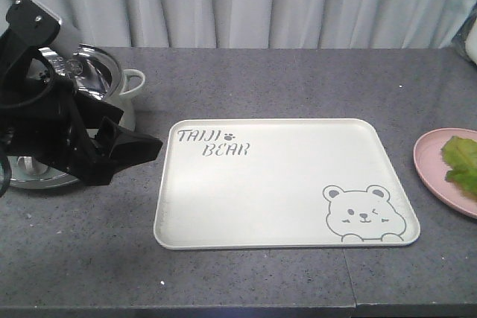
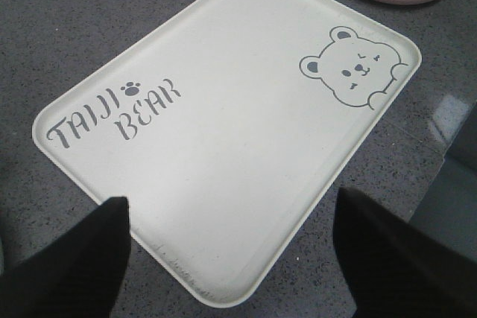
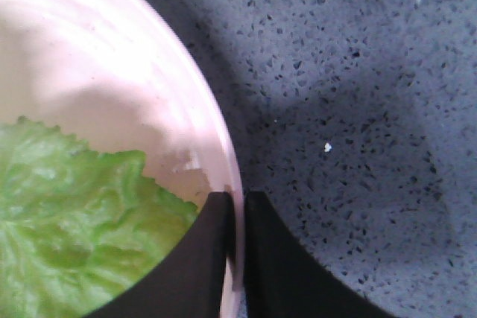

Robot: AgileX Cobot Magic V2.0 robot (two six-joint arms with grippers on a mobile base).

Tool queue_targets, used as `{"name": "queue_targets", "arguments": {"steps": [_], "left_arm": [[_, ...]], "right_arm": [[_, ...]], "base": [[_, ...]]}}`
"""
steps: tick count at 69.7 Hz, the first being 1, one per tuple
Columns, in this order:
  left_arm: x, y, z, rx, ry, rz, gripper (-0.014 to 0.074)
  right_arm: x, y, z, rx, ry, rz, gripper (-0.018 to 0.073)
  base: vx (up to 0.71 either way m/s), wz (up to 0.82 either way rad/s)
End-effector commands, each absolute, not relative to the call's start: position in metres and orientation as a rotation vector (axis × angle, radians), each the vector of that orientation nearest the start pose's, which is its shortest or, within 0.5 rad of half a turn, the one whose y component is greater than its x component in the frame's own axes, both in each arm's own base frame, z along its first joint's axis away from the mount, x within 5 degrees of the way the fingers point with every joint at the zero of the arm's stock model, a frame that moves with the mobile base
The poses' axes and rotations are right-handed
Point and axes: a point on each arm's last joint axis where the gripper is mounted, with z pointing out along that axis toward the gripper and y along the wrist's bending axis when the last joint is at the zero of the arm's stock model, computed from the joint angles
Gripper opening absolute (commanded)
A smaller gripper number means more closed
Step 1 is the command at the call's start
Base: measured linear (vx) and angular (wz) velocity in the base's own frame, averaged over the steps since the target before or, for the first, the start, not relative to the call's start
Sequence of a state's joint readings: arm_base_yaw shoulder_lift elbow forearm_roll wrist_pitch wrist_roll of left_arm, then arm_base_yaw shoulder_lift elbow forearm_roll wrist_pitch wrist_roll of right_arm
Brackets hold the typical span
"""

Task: Transfer vegetables to tray and serve
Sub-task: 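Grip the pink plate rim with the right gripper and slide it onto the tray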

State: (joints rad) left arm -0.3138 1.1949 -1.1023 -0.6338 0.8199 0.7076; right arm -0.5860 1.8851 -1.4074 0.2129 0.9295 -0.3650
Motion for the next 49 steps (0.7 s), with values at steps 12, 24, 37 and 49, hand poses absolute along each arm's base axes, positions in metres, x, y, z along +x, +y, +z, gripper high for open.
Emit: {"name": "queue_targets", "arguments": {"steps": [12, 24, 37, 49], "left_arm": [[0.217, -0.113, 0.385, 0.787, 2.019, -0.567, 0.0533], [0.217, -0.113, 0.385, 0.787, 2.019, -0.567, 0.0533], [0.217, -0.113, 0.385, 0.787, 2.020, -0.567, 0.0533], [0.217, -0.113, 0.385, 0.787, 2.020, -0.567, 0.0533]], "right_arm": [[0.331, -0.202, 0.250, 0.437, 2.730, 0.043, -0.0010], [0.332, -0.199, 0.276, 0.431, 2.683, 0.077, -0.0010], [0.330, -0.188, 0.311, 0.403, 2.589, 0.141, -0.0010], [0.326, -0.173, 0.333, 0.343, 2.500, 0.249, -0.0006]], "base": [[0.00, 0.00], [0.00, 0.00], [0.00, 0.00], [0.00, 0.00]]}}
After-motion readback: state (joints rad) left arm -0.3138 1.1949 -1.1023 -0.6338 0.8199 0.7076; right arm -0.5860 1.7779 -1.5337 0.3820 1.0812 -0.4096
